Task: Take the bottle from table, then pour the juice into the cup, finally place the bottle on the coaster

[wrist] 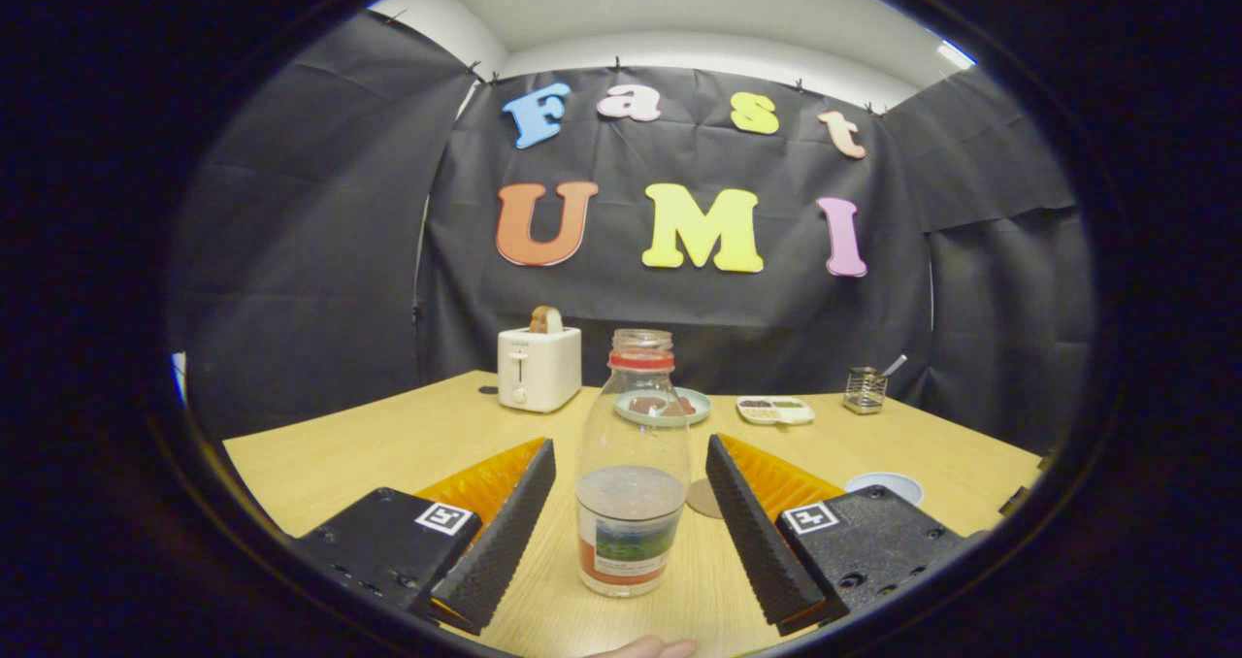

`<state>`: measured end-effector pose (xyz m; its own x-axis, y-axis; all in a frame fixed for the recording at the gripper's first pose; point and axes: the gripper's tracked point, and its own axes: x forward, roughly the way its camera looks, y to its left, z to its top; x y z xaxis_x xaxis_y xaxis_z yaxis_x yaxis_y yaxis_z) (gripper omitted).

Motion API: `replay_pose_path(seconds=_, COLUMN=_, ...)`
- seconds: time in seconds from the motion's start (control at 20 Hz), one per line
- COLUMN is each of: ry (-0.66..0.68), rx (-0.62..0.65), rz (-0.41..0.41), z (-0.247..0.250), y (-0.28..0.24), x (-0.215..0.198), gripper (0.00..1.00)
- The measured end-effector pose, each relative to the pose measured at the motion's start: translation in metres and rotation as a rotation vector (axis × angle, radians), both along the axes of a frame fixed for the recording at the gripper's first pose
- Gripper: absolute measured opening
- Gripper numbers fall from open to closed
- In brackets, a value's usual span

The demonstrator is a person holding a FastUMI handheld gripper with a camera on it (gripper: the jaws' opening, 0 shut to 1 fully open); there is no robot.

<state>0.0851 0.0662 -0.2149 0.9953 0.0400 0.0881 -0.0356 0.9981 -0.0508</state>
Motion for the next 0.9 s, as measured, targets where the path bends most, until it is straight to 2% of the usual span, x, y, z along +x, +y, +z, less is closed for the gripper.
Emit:
replay_pose_path(seconds=0.15, ry=0.013, rx=0.012, rz=-0.014, z=-0.009, y=0.001, x=0.018, gripper=1.00)
replay_pose_path(seconds=0.35, ry=0.034, rx=0.022, rz=-0.085, z=-0.021, y=-0.007, x=0.046, gripper=1.00)
replay_pose_path(seconds=0.5, ry=0.069, rx=0.047, rz=-0.078, z=-0.021, y=-0.011, x=0.041, gripper=0.84)
replay_pose_path(seconds=0.75, ry=0.096, rx=0.207, rz=-0.051, z=-0.007, y=-0.020, x=0.027, gripper=0.83)
replay_pose_path(seconds=0.9, ry=0.087, rx=0.358, rz=0.004, z=0.006, y=-0.016, x=0.021, gripper=0.83)
